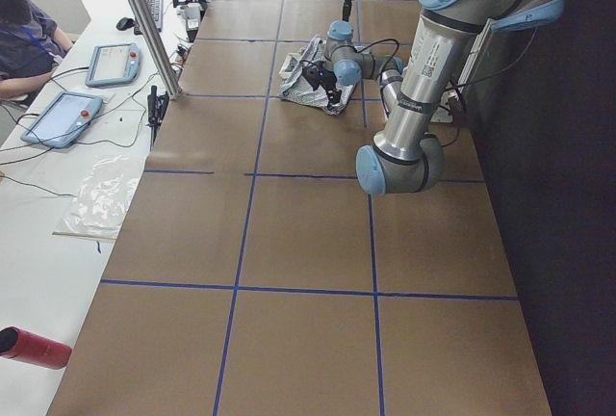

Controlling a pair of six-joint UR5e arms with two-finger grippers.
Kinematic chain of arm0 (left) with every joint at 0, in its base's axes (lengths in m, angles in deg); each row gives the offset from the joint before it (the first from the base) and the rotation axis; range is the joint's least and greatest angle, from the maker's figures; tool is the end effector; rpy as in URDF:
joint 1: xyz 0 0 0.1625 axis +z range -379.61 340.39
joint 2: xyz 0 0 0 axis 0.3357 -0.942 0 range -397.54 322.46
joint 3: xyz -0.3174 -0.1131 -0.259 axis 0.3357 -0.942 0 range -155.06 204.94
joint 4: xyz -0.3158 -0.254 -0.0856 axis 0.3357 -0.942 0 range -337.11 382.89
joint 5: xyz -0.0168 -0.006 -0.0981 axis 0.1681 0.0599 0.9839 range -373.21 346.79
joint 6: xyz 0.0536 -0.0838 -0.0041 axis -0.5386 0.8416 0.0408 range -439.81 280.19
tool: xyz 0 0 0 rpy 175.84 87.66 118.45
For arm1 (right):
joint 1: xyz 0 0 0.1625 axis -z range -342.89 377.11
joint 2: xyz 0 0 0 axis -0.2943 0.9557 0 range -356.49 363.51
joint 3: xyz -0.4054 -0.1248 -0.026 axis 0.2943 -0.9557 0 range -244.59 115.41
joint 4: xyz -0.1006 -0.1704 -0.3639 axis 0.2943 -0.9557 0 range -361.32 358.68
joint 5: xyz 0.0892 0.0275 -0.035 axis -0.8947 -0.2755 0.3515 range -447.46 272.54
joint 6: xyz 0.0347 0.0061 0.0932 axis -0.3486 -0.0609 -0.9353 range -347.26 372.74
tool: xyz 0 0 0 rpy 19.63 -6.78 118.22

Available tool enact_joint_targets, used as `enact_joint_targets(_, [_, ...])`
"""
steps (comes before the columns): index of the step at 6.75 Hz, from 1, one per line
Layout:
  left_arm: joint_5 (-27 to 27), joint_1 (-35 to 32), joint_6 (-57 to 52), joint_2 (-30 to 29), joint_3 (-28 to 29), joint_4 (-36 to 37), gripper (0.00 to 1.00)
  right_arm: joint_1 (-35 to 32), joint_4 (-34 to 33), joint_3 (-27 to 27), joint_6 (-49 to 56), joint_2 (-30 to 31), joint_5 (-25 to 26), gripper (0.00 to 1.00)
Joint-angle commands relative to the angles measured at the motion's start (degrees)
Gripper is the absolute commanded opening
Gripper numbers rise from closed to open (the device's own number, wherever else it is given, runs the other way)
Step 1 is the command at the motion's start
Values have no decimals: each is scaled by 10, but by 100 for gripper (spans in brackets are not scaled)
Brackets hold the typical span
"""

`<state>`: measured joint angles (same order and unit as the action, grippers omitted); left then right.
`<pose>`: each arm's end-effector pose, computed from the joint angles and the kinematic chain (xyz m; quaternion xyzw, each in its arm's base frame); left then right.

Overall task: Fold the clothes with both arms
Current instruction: 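Drag the shirt toward the robot with the right gripper while the left gripper lowers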

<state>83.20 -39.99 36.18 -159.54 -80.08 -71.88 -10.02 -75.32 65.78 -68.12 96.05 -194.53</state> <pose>0.5499 -0.3346 0.2189 -0.0716 0.4329 -0.3312 0.8353 -0.3322 -0.2871 0.3223 0.0135 -0.4666 0.0716 0.8815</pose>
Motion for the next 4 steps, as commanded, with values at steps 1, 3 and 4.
enact_joint_targets(1, [-4,39,36,4,7,12,97,-18,0,-1,0,-7,0,100])
enact_joint_targets(3, [-8,41,43,2,11,12,93,-18,0,-1,0,-8,-2,100])
enact_joint_targets(4, [-18,41,43,0,15,10,91,-19,0,-1,0,-8,-2,100])
